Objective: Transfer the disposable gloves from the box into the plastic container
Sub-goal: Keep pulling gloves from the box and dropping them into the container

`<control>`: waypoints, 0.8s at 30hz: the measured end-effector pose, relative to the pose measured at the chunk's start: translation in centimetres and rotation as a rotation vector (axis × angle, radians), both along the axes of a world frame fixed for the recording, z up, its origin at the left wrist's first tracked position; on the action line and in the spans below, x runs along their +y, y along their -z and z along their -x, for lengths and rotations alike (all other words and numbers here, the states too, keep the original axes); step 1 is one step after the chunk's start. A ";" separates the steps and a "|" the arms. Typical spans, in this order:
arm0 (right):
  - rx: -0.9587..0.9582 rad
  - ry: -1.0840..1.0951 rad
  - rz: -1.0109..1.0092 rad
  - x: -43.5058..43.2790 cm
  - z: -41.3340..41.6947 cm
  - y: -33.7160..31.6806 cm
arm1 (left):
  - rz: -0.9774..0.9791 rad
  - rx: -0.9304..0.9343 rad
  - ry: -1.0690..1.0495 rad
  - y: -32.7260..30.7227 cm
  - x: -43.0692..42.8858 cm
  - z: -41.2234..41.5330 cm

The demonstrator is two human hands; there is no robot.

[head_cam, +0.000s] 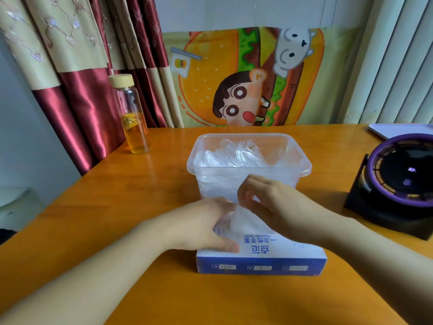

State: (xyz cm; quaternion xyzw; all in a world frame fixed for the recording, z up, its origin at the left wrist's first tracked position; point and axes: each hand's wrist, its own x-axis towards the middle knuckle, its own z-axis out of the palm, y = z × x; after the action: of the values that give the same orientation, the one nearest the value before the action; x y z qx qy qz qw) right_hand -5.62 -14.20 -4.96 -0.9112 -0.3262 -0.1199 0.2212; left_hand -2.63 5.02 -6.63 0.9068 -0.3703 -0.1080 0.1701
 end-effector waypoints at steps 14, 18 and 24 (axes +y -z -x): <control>0.060 0.243 -0.838 -0.2 -1.6 -5.6 | 0.593 0.235 -0.155 -3.6 -0.6 0.4; 0.125 0.261 -0.789 0.0 -2.3 -6.6 | 0.850 0.112 -0.297 -5.8 -2.4 -0.1; 0.314 0.367 -0.850 -2.3 -4.1 -6.4 | 0.854 0.164 -0.535 -7.8 -2.9 -3.8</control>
State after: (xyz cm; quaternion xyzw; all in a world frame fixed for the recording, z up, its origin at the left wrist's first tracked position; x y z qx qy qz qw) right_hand -1.51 -16.49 1.44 -0.7898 -0.0450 -0.1405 0.5953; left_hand 1.20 2.12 1.22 0.8079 -0.1218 0.0294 0.5758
